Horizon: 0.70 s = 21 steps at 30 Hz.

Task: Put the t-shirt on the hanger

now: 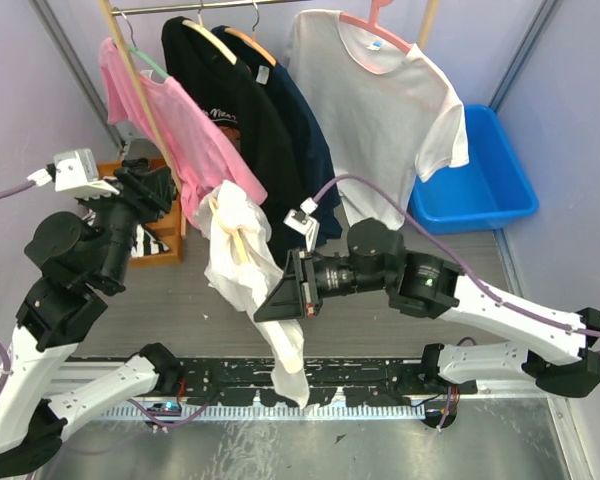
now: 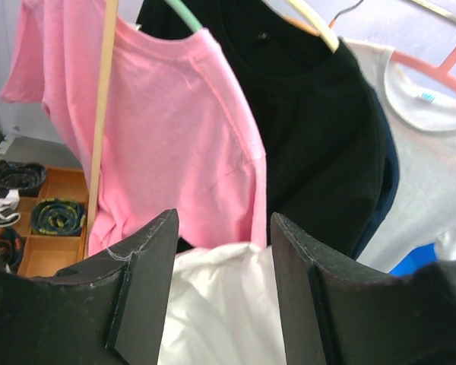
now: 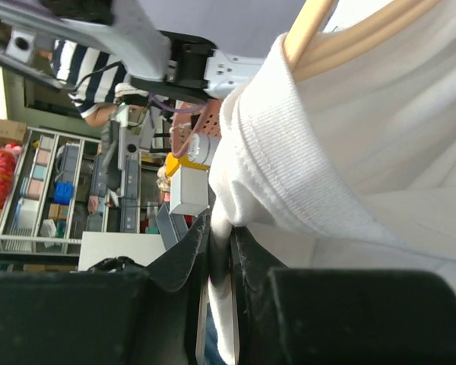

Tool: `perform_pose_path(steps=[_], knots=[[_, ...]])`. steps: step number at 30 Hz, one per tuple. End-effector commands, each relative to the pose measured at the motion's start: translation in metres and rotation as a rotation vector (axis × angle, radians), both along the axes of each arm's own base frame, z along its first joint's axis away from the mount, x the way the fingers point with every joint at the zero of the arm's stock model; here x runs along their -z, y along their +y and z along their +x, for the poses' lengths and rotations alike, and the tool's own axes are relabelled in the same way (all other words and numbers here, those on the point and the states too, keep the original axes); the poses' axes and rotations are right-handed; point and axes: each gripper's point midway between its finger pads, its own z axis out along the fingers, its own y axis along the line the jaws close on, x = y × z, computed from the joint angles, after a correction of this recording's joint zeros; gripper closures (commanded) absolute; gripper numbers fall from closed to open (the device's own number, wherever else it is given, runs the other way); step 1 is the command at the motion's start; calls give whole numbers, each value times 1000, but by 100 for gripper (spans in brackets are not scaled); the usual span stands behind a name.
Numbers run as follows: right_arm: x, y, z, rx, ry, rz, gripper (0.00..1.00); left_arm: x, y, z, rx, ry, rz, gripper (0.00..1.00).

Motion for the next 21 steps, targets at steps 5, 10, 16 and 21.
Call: perform_pose_path(steps=[5,10,16,21], knots=[[-121,-47,-19,-89,-237,233,99,35,-3,9,-15,49,98,37],[-134,-66,-28,-136,-239,245,99,37,-5,7,6,23,124,32],[-140,-86,-40,-155,-235,266,99,41,-17,10,59,13,171,25],[-137,-98,-48,-160,-224,275,99,55,-34,19,116,31,218,20]])
